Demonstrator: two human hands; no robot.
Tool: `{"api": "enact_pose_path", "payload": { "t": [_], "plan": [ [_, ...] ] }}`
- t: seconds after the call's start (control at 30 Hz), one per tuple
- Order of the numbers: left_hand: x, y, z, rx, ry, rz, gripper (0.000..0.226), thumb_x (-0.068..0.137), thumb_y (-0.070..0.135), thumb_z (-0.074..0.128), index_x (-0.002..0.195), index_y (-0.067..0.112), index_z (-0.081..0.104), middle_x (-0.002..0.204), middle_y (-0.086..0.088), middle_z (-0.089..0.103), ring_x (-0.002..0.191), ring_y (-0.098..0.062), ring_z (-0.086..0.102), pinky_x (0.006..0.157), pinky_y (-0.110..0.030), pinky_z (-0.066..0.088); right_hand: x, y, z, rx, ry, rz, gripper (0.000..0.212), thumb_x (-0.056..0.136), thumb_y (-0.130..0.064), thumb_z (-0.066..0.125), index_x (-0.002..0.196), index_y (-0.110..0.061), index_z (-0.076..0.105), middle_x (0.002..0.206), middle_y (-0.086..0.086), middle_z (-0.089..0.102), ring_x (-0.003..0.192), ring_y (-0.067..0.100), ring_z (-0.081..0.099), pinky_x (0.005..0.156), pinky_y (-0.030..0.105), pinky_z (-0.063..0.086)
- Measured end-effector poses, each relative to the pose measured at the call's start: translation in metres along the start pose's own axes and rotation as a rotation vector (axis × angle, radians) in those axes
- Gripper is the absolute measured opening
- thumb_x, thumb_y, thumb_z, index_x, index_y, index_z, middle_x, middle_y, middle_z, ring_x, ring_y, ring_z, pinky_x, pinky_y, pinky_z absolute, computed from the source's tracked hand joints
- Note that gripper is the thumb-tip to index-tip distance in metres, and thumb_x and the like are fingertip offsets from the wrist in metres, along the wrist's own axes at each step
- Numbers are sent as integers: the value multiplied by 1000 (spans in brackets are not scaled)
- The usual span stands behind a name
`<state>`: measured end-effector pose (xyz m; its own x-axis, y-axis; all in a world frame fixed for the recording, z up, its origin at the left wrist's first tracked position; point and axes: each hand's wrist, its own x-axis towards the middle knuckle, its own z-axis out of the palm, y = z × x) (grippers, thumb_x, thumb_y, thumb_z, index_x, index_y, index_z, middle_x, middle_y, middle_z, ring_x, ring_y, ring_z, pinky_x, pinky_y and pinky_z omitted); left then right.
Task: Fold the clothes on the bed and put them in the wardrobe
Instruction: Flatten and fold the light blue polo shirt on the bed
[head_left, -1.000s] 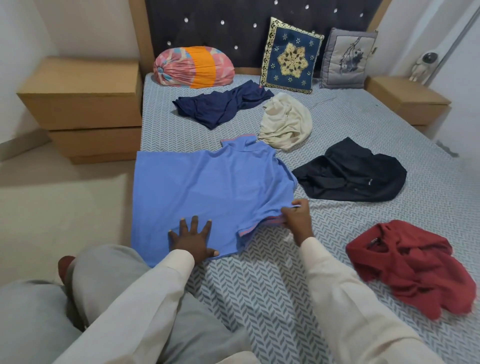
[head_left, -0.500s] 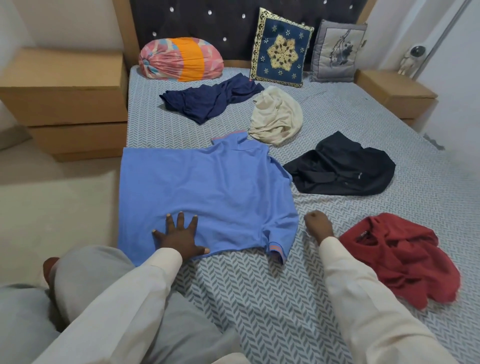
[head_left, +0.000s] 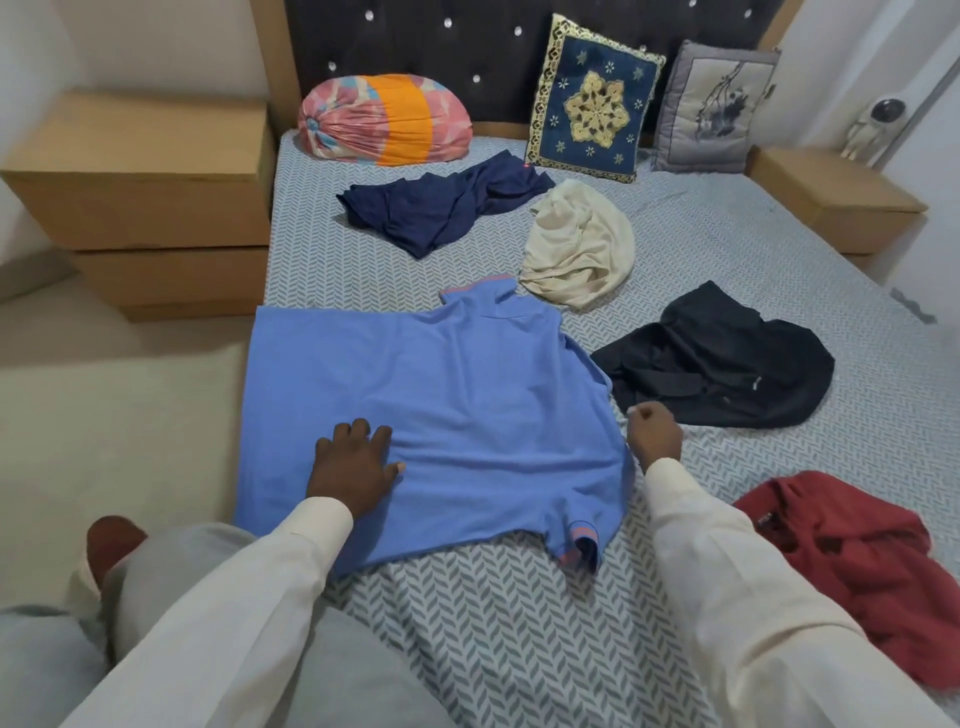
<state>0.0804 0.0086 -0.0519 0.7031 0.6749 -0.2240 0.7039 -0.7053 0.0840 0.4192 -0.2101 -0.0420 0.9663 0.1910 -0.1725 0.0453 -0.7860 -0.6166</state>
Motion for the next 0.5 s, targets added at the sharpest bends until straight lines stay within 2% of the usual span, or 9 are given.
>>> {"api": "enact_pose_path", "payload": {
  "t": [0.1,0.17,0.2,0.23,0.3,0.4,0.43,0.47,0.5],
  "plan": [
    [22,-12,1,-83,-104,36,86,89,62,52,155,31,8,162,-8,4,148,-30,7,113,-46,24,25,-29,14,91,-11,-26,24,96,-12,45,111,-6,63,113,16,63,109,35,56,88,34,40],
    [36,-17,-3,-70,-171,47,101,82,67,58,155,36,-5,163,-6,-9,149,-31,1,115,-47,22,45,-37,23,94,-84,24,20,91,-7,47,101,-8,64,102,12,63,100,29,58,88,34,44],
    [44,-18,-7,-52,-197,44,109,77,70,61,154,37,-10,163,-6,-13,149,-32,3,114,-48,23,53,-40,27,83,-160,42,16,90,-5,49,89,-12,64,91,10,63,91,27,60,82,34,47],
    [51,-19,-11,-40,-226,36,117,72,72,65,153,38,-13,162,-5,-14,148,-33,5,112,-49,23,58,-42,30,70,-242,58,19,88,-3,51,78,-16,60,80,8,59,79,26,58,73,33,48],
    [65,-19,-20,-14,-285,17,131,62,74,72,151,40,-17,162,-5,-11,146,-36,9,110,-51,26,59,-50,32,128,-378,117,21,80,0,52,67,-18,51,69,8,48,60,21,47,57,26,40],
    [84,-16,-26,67,-320,0,136,54,81,70,152,40,-13,158,-5,7,142,-38,13,102,-49,36,59,-59,28,234,-491,177,13,64,-10,55,61,-18,45,67,6,42,50,15,32,48,23,26],
    [89,-15,-27,75,-321,-13,132,55,85,65,153,39,-11,158,-5,7,141,-38,15,100,-48,39,63,-60,26,234,-481,158,10,61,-15,58,62,-17,47,70,8,44,49,15,33,48,23,27],
    [95,-15,-27,69,-327,-29,128,58,88,59,153,38,-10,158,-4,6,141,-37,15,98,-48,41,68,-61,23,198,-402,150,12,59,-23,60,65,-15,54,74,13,50,51,18,41,51,25,32],
    [101,-16,-28,52,-334,-46,123,61,90,54,154,37,-8,159,-3,3,141,-37,16,99,-48,41,79,-56,21,112,-293,131,23,62,-31,61,75,-11,63,82,18,57,61,25,54,58,29,38]
  ]
}}
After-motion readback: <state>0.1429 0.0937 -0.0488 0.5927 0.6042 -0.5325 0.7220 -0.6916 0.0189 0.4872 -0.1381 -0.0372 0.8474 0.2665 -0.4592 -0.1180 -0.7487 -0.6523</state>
